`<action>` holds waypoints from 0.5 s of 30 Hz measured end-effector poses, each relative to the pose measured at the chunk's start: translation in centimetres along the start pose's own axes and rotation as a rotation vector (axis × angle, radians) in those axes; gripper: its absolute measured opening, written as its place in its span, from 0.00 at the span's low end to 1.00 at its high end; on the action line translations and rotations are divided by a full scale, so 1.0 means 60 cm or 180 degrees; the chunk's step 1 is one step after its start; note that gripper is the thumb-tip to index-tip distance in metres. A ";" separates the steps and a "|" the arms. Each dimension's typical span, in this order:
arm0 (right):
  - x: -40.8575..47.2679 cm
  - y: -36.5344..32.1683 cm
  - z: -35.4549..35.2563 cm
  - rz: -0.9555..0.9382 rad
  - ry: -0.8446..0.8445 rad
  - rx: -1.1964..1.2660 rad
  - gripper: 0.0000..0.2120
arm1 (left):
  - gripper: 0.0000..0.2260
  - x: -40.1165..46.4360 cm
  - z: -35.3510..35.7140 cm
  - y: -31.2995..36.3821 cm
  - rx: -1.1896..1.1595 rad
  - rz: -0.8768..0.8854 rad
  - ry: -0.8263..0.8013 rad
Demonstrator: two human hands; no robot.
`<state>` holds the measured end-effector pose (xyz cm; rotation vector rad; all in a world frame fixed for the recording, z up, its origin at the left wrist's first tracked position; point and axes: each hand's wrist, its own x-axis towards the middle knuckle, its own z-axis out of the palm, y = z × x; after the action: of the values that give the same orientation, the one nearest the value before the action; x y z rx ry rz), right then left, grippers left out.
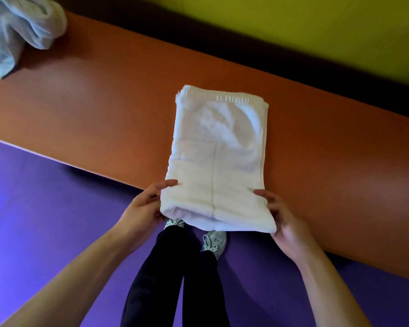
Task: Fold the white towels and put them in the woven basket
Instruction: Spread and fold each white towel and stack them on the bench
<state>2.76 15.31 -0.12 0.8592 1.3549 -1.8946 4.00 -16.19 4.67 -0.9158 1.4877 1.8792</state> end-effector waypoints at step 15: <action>-0.032 -0.064 0.039 -0.1074 0.0280 -0.1928 0.08 | 0.22 0.024 -0.015 0.055 0.2451 0.1264 0.0630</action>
<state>0.44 14.30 4.05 0.4268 2.0796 -1.5298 0.71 -17.77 5.34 -0.4588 2.3995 1.2575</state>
